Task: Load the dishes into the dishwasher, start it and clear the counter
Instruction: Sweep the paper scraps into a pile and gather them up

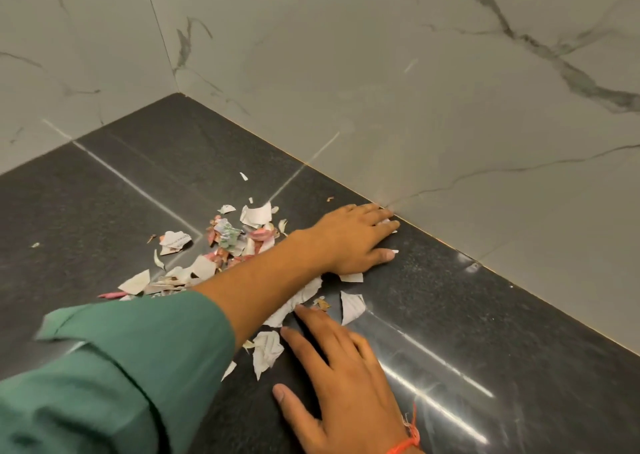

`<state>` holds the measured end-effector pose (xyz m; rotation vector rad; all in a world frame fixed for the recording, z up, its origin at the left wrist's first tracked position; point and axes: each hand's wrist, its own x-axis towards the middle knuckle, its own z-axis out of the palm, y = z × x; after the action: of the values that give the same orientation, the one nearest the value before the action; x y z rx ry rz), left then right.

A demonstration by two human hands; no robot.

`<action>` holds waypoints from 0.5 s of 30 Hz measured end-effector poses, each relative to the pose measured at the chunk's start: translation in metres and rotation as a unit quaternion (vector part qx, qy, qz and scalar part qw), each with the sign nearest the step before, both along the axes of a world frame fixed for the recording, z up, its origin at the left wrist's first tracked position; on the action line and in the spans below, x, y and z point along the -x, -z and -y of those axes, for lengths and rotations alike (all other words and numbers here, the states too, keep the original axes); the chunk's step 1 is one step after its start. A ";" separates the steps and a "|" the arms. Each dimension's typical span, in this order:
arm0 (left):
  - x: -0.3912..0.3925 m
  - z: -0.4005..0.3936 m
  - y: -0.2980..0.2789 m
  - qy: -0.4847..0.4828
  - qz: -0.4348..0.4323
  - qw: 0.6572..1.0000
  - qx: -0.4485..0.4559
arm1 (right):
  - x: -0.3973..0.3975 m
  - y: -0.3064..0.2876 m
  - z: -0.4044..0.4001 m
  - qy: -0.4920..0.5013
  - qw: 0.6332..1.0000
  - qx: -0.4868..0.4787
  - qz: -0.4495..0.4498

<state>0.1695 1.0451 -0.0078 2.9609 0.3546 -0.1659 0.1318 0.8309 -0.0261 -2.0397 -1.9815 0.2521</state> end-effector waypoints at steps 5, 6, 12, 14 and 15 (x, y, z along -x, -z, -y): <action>0.064 0.000 -0.003 -0.043 0.010 0.999 0.031 | 0.000 0.001 -0.001 0.002 1.000 0.011 -0.002; 0.085 -0.001 -0.003 -0.060 0.015 0.997 0.039 | 0.000 0.002 0.000 0.004 1.000 0.012 0.001; 0.192 0.008 -0.018 -0.106 0.071 0.987 0.102 | 0.000 0.003 0.002 0.012 1.000 0.010 -0.003; 0.208 0.000 -0.023 -0.128 0.110 0.982 0.080 | 0.000 0.003 0.002 0.012 1.000 0.014 0.000; 0.215 -0.010 -0.023 -0.159 0.141 0.974 0.075 | 0.000 0.003 0.002 0.011 1.000 0.016 0.001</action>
<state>-0.0453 1.0556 0.0148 2.6815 0.7289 0.2529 0.1313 0.8285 -0.0289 -2.0804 -1.9667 0.2793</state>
